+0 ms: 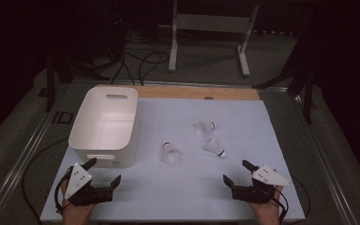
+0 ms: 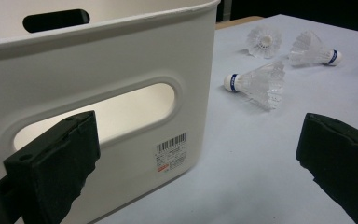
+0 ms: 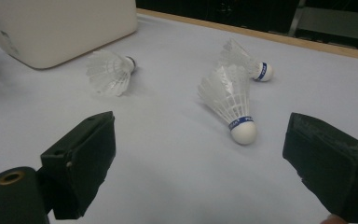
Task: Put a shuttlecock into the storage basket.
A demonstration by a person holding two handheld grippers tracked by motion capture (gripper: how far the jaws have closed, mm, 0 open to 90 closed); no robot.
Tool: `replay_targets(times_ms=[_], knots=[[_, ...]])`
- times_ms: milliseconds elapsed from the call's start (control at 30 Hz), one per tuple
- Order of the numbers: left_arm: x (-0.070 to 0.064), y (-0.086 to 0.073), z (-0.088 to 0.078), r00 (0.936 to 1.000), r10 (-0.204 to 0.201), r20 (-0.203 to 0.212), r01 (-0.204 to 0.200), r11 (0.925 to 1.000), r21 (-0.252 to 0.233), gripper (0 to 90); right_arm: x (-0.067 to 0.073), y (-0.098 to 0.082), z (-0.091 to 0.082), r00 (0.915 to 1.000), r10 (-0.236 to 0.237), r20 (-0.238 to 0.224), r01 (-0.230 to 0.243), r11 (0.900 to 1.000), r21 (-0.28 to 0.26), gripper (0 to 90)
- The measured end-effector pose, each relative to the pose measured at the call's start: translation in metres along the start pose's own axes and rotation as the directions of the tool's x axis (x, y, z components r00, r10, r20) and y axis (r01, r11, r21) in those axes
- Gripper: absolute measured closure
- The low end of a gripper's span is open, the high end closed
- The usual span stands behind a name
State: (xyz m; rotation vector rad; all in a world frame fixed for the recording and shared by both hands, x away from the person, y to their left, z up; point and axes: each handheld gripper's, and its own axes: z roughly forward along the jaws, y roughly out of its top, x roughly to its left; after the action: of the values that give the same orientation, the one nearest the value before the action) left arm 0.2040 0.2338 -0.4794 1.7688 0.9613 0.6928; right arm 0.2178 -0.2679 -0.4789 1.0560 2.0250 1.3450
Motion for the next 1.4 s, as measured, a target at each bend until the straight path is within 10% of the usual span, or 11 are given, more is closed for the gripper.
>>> replay_targets(times_ms=[1400], knots=[[-0.003,-0.005,0.002,0.9990,0.009,-0.043,-0.009,1.0000,0.002,0.2,0.008,0.051,0.025,0.9938,-0.086,0.071,0.086,0.996,0.002,8.7]])
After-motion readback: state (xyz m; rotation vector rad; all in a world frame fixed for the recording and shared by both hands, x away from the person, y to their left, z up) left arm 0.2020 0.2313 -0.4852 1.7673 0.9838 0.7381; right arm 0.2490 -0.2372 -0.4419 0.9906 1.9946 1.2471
